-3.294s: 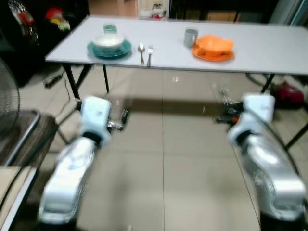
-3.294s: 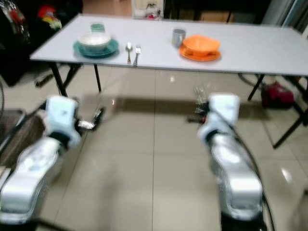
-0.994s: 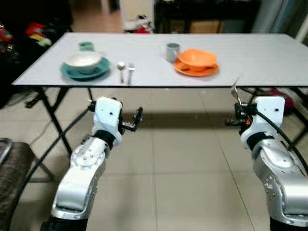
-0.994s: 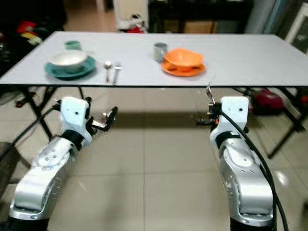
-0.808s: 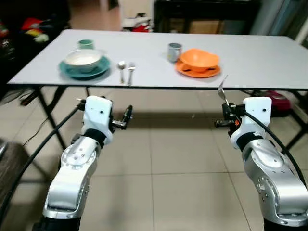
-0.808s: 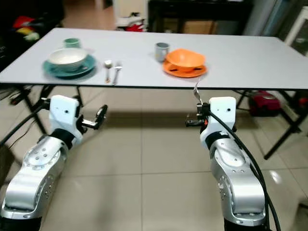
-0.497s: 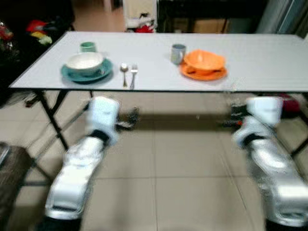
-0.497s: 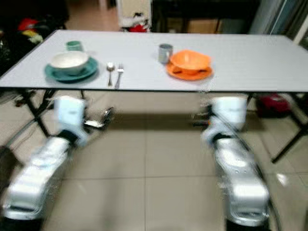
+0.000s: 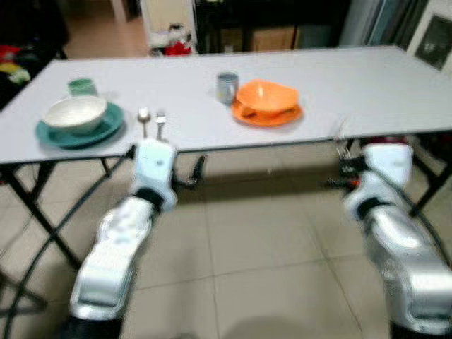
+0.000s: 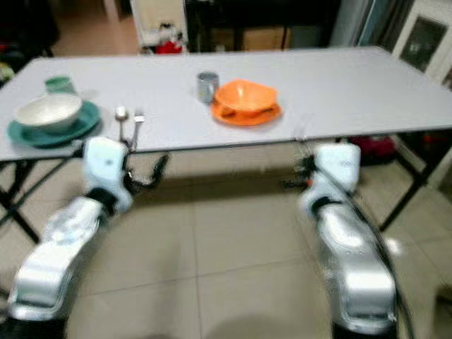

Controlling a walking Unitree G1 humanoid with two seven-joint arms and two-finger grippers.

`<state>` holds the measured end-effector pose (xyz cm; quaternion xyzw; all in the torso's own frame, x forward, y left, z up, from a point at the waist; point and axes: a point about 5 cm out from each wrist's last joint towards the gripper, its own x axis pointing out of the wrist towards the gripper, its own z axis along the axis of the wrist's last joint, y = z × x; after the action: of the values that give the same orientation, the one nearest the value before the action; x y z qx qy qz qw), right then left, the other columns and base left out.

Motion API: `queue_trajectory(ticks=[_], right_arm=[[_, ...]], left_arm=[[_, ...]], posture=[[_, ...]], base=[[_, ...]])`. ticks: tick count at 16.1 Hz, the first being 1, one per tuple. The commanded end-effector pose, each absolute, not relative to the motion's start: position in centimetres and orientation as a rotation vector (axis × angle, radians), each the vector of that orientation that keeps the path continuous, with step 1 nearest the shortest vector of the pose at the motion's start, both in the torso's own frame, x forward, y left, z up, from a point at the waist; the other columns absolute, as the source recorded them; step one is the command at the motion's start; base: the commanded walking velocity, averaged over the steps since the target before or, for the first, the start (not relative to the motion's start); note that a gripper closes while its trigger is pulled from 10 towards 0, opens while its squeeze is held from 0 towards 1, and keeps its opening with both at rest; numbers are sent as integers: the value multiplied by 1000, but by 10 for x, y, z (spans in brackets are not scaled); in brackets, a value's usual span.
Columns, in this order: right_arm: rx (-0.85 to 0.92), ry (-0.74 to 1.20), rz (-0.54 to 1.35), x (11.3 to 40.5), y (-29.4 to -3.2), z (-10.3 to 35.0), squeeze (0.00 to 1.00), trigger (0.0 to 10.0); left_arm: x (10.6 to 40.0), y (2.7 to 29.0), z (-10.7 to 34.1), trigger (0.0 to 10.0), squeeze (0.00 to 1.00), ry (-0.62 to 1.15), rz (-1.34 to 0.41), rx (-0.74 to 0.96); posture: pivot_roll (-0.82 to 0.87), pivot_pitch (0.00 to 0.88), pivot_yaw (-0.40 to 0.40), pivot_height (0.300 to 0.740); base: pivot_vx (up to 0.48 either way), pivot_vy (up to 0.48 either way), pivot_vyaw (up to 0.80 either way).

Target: Setting the table

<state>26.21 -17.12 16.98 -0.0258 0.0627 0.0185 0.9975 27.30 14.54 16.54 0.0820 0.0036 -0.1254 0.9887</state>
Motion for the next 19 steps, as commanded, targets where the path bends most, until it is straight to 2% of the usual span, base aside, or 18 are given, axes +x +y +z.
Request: queue_trajectory(ticks=[1, 19], right_arm=[[-63, 111, 4, 261, -180, 174, 0, 10000], [-71, 105, 9, 263, -180, 176, 0, 10000]], left_arm=[[274, 141, 167, 10000, 0, 2, -265, 157], [274, 141, 167, 10000, 0, 4, -263, 156]], posture=[[63, 0, 9, 740], [69, 0, -1, 740]], base=[[319, 0, 0], [315, 0, 0]])
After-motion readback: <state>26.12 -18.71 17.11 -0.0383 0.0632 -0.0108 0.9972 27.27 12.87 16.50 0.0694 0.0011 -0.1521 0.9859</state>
